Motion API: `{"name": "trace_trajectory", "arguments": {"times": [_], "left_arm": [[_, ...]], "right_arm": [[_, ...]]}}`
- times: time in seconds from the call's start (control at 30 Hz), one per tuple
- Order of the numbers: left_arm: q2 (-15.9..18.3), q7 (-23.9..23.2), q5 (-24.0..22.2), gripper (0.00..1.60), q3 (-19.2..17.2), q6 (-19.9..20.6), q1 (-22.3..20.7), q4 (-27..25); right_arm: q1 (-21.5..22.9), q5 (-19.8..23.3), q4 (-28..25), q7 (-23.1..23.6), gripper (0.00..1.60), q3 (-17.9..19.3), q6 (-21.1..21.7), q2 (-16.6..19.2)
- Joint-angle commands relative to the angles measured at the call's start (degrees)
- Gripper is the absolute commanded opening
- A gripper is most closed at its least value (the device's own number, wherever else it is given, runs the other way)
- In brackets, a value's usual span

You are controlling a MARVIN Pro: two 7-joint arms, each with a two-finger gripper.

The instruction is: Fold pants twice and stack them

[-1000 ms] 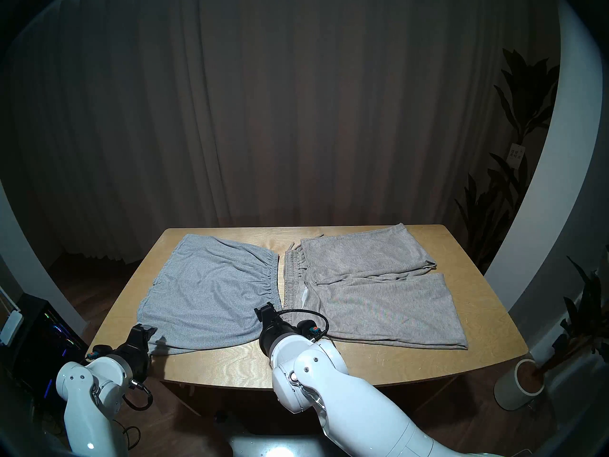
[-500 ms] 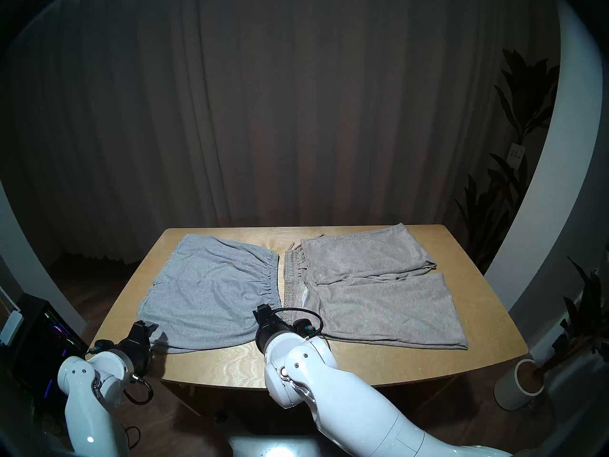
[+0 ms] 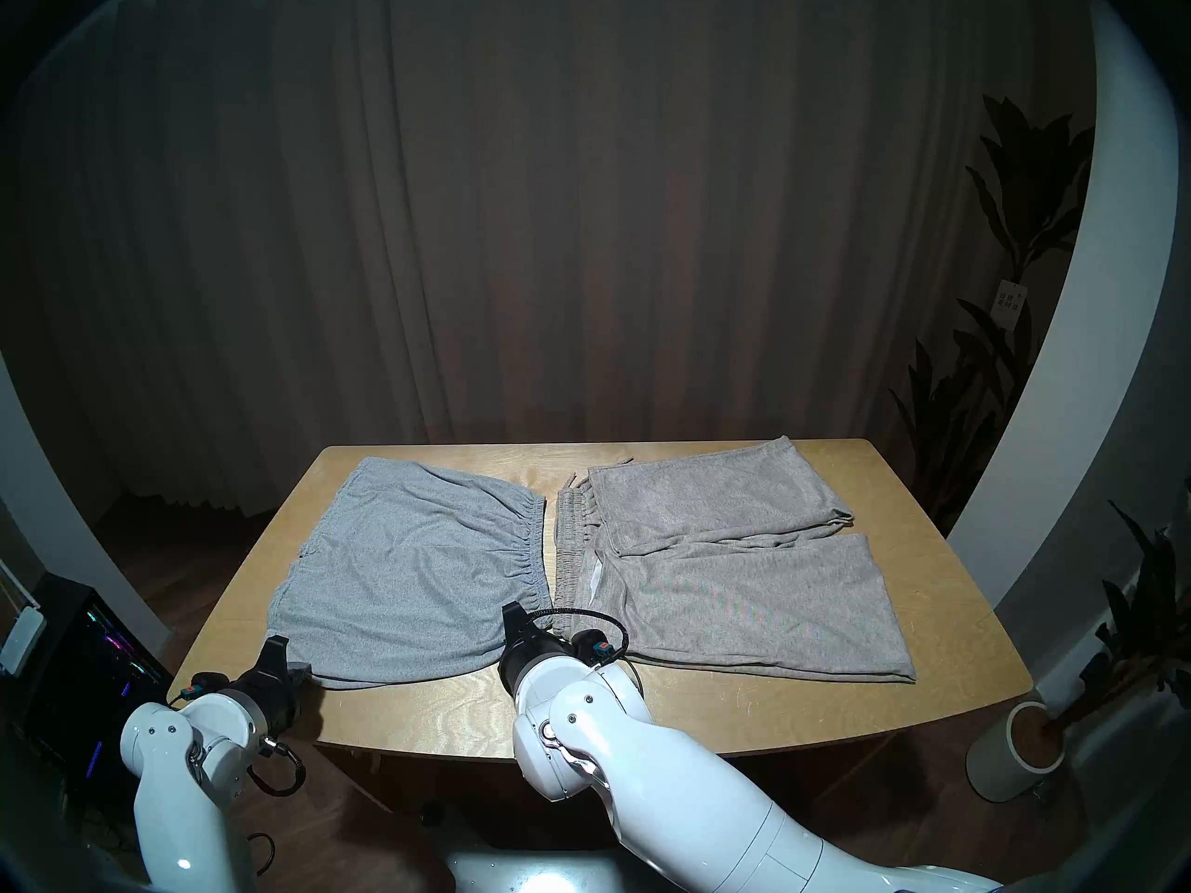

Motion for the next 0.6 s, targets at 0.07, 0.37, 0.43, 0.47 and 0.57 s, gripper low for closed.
{"name": "trace_trajectory", "arguments": {"times": [0.07, 0.37, 0.43, 0.47, 0.57], "left_arm": [[-1.8, 1.1, -1.3, 0.00, -0.4, -0.2, 1.0, -1.7], [-1.9, 4.6, -2.7, 0.00, -0.3, -1.2, -0.3, -5.6], [-1.9, 5.5, -2.7, 0.00, -0.2, -1.7, -0.6, -6.0], [-1.9, 5.8, -2.7, 0.00, -0.2, -1.8, -0.7, -6.1], [-1.5, 6.6, -2.9, 0.00, -0.1, -2.4, -1.6, -6.4]], "right_arm": [[-0.5, 0.0, -3.0, 0.1, 0.00, 0.2, 0.2, 1.8], [-0.4, 1.4, -5.3, 0.0, 0.00, 1.3, 0.5, 2.7], [-0.3, 1.8, -5.5, 0.4, 0.00, 1.4, 0.7, 3.0], [-0.3, 1.9, -5.6, 0.4, 0.00, 1.4, 0.7, 3.1], [-0.2, 2.1, -6.0, 0.4, 0.00, 1.4, 0.8, 3.2]]}}
